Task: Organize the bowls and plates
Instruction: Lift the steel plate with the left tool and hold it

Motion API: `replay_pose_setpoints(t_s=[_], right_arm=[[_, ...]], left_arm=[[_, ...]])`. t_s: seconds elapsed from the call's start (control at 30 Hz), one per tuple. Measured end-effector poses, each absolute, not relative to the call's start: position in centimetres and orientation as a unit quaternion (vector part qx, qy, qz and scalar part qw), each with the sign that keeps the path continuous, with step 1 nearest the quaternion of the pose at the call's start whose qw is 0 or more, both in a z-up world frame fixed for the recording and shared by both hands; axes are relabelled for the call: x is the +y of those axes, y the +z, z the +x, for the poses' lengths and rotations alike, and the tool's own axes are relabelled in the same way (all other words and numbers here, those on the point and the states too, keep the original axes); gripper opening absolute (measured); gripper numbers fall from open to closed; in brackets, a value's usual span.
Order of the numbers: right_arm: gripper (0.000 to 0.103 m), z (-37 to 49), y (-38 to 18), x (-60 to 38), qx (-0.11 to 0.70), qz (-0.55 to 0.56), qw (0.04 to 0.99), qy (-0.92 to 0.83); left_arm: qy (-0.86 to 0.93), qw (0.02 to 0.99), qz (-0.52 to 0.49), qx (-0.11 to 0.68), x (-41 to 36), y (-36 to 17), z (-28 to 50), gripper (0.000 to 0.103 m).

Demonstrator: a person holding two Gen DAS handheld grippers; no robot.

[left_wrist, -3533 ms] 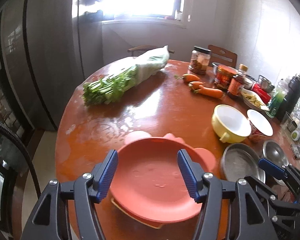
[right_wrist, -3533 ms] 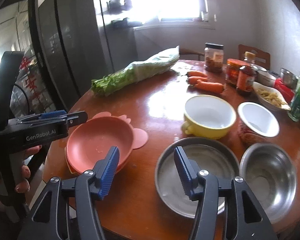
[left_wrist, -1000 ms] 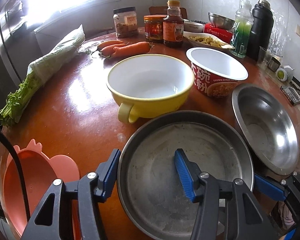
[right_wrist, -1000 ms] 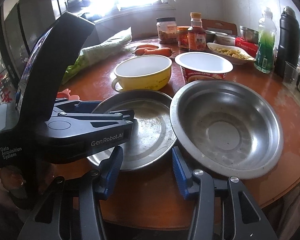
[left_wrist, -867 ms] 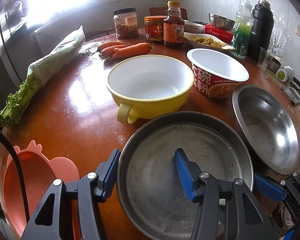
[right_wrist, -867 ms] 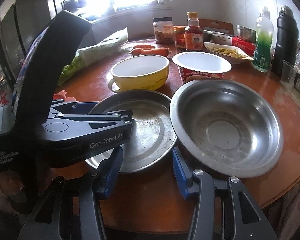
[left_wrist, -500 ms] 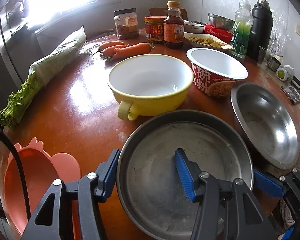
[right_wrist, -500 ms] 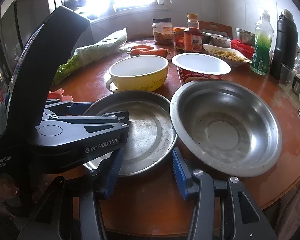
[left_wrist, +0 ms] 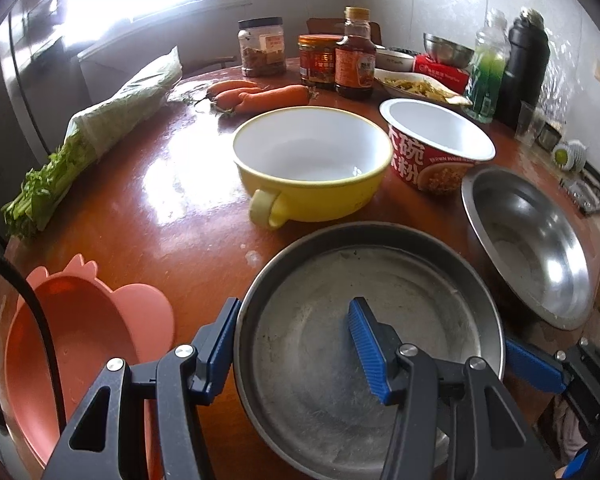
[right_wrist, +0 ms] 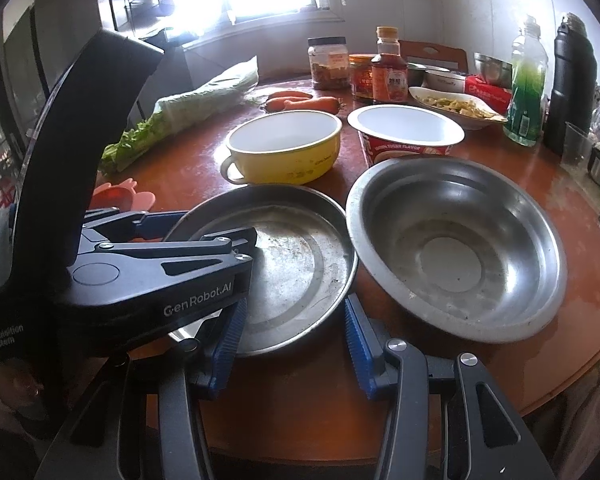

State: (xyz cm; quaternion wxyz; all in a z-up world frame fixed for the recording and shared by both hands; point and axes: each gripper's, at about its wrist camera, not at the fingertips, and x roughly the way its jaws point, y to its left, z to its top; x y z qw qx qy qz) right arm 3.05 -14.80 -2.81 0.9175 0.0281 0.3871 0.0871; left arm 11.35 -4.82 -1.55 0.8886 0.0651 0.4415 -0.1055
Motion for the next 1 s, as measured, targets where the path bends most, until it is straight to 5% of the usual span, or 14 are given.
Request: replay_pose_setpoints(t_s=[1.0], right_arm=[[0.051, 1.3, -0.5, -13.3, 0.359, 0.024, 0.926, 0.113]], left_arm=[[-0.106, 0.906, 0.037, 0.408, -2.2, 1.5, 8.9, 0.055]])
